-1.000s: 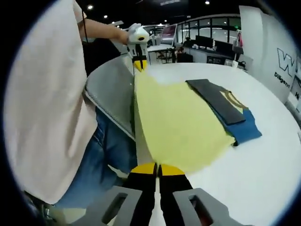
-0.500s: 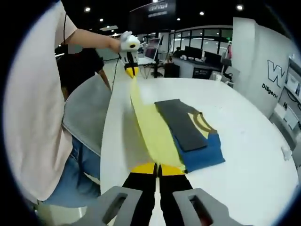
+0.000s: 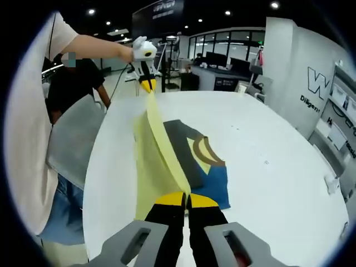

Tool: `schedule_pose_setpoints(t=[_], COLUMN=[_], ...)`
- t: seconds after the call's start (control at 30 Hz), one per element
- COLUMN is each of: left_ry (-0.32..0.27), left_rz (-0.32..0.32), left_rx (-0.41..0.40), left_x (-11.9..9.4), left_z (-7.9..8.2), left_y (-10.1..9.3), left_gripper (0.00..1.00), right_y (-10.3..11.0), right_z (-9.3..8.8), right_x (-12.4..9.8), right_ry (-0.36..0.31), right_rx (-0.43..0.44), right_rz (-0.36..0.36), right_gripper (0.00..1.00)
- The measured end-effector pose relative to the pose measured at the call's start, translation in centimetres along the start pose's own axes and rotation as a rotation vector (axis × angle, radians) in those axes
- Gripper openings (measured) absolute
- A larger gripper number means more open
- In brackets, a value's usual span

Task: Fold the garment on the visible template until the final outline fits inside the template.

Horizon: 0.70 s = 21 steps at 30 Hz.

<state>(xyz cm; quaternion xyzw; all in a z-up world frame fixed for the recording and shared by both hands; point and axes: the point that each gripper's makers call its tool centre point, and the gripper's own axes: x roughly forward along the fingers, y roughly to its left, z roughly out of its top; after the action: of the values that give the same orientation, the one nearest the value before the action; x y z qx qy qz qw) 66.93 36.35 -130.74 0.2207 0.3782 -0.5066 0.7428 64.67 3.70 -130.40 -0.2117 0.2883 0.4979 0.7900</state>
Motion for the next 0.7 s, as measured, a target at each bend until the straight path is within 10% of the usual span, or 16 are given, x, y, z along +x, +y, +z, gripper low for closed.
schedule_pose_setpoints(t=[0.7], left_ry=[0.013], left_rz=[0.070], left_rx=[-0.262], left_x=[8.2], left_z=[-1.9], left_y=[10.9], left_gripper=[0.02], right_y=[-9.3], right_z=[-3.3], right_x=[9.1], right_ry=[0.114], right_rx=[0.180], right_rz=[-0.031], right_gripper=[0.00])
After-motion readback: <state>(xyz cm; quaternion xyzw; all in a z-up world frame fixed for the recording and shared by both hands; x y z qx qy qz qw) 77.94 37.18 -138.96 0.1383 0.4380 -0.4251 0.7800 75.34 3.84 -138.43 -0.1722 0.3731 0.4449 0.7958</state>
